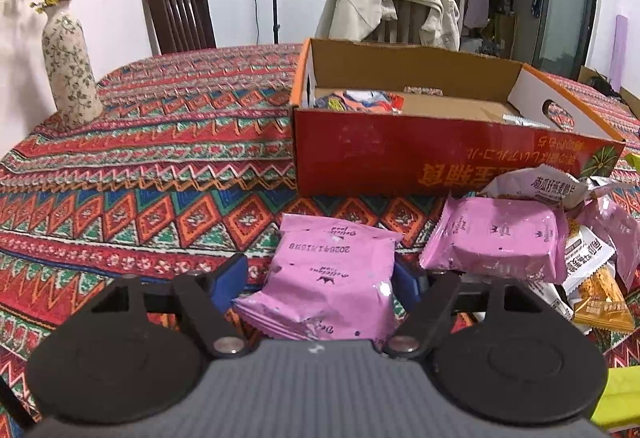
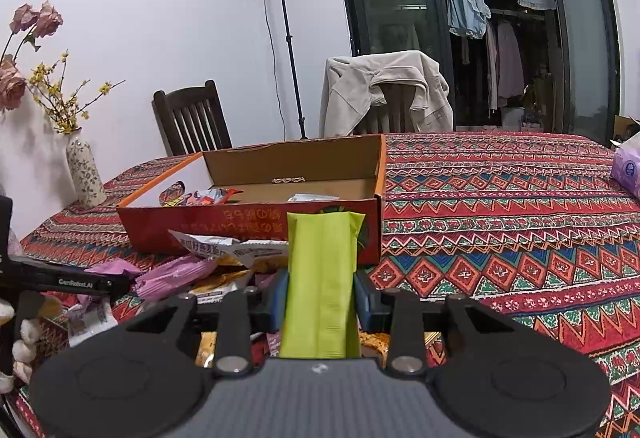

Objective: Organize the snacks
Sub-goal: 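Lift and carry both packets over the cardboard box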

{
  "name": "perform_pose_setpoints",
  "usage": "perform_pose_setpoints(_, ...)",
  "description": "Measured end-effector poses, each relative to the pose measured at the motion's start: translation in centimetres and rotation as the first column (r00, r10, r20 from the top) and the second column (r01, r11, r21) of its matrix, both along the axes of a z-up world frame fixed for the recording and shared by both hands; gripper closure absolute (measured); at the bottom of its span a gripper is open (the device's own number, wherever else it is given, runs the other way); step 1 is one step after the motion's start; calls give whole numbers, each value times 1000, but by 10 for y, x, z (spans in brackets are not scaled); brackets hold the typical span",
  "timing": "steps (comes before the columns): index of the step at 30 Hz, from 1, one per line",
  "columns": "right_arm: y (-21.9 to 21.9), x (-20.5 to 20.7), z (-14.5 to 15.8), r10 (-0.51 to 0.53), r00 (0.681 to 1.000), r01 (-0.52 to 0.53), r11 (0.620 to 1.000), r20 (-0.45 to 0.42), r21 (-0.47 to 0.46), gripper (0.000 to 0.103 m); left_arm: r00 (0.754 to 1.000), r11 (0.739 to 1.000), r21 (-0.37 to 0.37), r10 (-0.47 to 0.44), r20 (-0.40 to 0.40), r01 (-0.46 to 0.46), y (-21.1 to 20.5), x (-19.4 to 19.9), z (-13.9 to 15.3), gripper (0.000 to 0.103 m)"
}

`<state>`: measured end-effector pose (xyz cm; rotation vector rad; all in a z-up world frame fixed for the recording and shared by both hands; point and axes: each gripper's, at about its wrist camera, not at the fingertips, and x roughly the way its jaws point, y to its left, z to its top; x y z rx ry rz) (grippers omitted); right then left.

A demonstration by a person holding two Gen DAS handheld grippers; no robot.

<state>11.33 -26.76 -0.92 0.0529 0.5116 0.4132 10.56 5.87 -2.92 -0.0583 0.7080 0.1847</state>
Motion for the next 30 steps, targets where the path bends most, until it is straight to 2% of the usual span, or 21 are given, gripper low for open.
perform_pose_setpoints(8,0,-1,2,0,1000,-1,1000,8,2,69,997,1000,0,11,82,-11,5,-15,17,27)
perform_pose_setpoints(16,3,2,14,5,999,-5,1000,43,5,69,980,1000,24,-6,197,1,2,-25,48,27)
perform_pose_setpoints(30,34,46,52,23,993,-23,1000,119,1,69,945,998,9,-60,321,61,-30,7,94,27)
